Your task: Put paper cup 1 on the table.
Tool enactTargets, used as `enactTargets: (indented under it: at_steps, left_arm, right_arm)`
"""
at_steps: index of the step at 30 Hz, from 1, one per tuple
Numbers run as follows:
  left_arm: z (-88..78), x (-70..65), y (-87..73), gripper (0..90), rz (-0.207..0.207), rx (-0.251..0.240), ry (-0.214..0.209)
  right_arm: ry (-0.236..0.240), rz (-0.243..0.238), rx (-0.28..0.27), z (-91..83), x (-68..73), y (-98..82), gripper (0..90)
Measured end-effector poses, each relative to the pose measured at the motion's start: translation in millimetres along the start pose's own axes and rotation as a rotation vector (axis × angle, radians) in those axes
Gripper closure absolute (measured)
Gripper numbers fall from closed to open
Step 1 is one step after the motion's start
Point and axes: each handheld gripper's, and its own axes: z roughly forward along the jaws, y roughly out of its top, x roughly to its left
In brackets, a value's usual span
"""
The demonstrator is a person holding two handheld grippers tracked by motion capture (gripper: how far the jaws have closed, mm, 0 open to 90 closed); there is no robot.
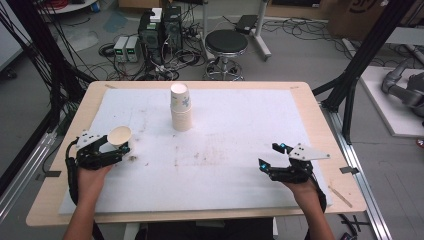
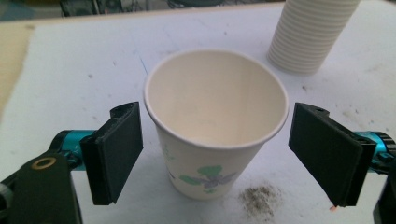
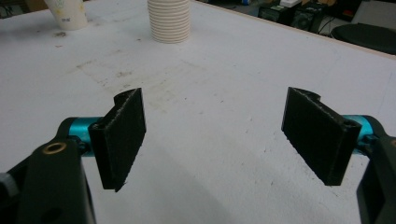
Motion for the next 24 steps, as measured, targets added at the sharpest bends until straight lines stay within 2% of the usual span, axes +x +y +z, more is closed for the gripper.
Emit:
enactTargets:
  at_steps: [1,2,4,6,7,9,12,15,19,20,22,24]
  left_arm:
    - [-3.1,-0.4,2.5,17.7,0.004,-0.022,0.003]
    - [-7.8,-1.5,6.7,17.7,0.008,-0.068,-0.003]
    - [-12.2,-3.3,11.3,17.7,0.013,-0.117,-0.028]
    - [-15.7,-7.1,16.1,17.7,0.009,-0.185,-0.091]
    - [-16.1,-10.1,18.1,17.6,0.002,-0.218,-0.145]
    - [-15.5,-16.2,20.4,17.6,0.01,-0.246,-0.197]
    - [-11.4,-28.1,23.0,17.6,0.03,-0.262,-0.276]
    - [-5.8,-40.2,24.1,17.6,0.03,-0.264,-0.37]
    - [0.7,-57.5,23.8,17.6,0.037,-0.261,-0.466]
    - [2.3,-61.8,23.6,17.6,0.046,-0.252,-0.484]
    - [5.6,-69.8,23.3,17.6,0.072,-0.237,-0.494]
    - [8.9,-75.9,21.8,17.6,0.078,-0.225,-0.508]
  right_arm:
    - [-0.001,-0.001,-0.001,-0.1,-0.2,0.1,22.3]
    - [-0.002,-0.002,-0.001,-0.3,-0.4,0.2,22.3]
    - [-0.006,-0.006,0.004,-0.6,-0.6,0.6,22.3]
    - [-0.019,-0.011,0.018,-0.6,-1.3,0.5,22.3]
    - [-0.029,-0.011,0.03,-0.4,-1.9,0.2,22.3]
    - [-0.034,-0.015,0.043,-0.2,-3.3,-0.7,22.2]
    - [-0.034,-0.019,0.059,0.0,-4.6,-1.5,21.9]
    - [-0.033,-0.015,0.06,0.2,-5.5,-1.4,21.8]
    - [-0.029,-0.006,0.058,0.0,-6.1,-1.5,21.8]
    - [-0.027,-0.001,0.056,0.1,-6.2,-1.8,21.8]
    - [-0.025,0.002,0.056,0.6,-6.7,-2.1,21.8]
    - [-0.024,0.006,0.052,0.8,-6.7,-2.4,21.8]
